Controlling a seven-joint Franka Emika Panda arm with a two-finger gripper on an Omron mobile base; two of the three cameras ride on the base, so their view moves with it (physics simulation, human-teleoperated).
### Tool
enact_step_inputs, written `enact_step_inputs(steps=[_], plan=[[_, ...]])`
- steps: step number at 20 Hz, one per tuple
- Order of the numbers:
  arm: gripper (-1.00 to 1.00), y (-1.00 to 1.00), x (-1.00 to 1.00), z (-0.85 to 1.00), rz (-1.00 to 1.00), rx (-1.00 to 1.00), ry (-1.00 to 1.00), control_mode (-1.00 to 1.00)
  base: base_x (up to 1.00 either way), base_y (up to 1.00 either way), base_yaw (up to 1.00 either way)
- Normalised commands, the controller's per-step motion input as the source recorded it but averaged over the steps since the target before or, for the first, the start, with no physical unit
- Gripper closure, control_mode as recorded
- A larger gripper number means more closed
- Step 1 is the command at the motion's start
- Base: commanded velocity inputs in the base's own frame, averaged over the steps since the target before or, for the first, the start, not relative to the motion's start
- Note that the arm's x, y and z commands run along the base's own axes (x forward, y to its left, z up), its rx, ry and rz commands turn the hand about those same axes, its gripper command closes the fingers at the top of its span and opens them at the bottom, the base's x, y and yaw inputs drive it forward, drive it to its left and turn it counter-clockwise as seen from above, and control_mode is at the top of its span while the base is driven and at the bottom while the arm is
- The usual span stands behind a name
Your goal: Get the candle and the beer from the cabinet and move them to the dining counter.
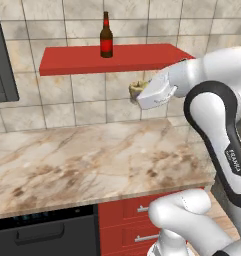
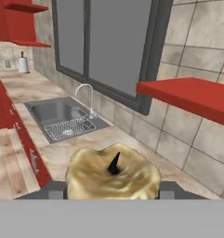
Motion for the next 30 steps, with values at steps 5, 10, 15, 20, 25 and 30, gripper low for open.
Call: enact_step_inputs(steps=[5, 10, 15, 20, 25, 30], plan=[[1.00, 0.03, -0.88, -0.16, 0.14, 0.00, 0.00, -1.00, 0.00, 0.00, 0.00], [1.00, 0.05, -0.81, -0.29, 0.09, 0.00, 0.00, -1.00, 0.00, 0.00, 0.00], [1.00, 0.02, -0.30, -0.30, 0.01, -0.02, 0.02, -1.00, 0.00, 0.00, 0.00], [1.00, 0.00, -0.03, -0.09, 0.00, -0.01, 0.00, 1.00, -0.35, 0.13, 0.01], [1.00, 0.00, 0.00, 0.00, 0.00, 0.00, 0.00, 1.00, -0.80, 0.52, 0.17], [1.00, 0.00, 0.00, 0.00, 0.00, 0.00, 0.00, 1.00, -0.58, 0.53, 0.39]])
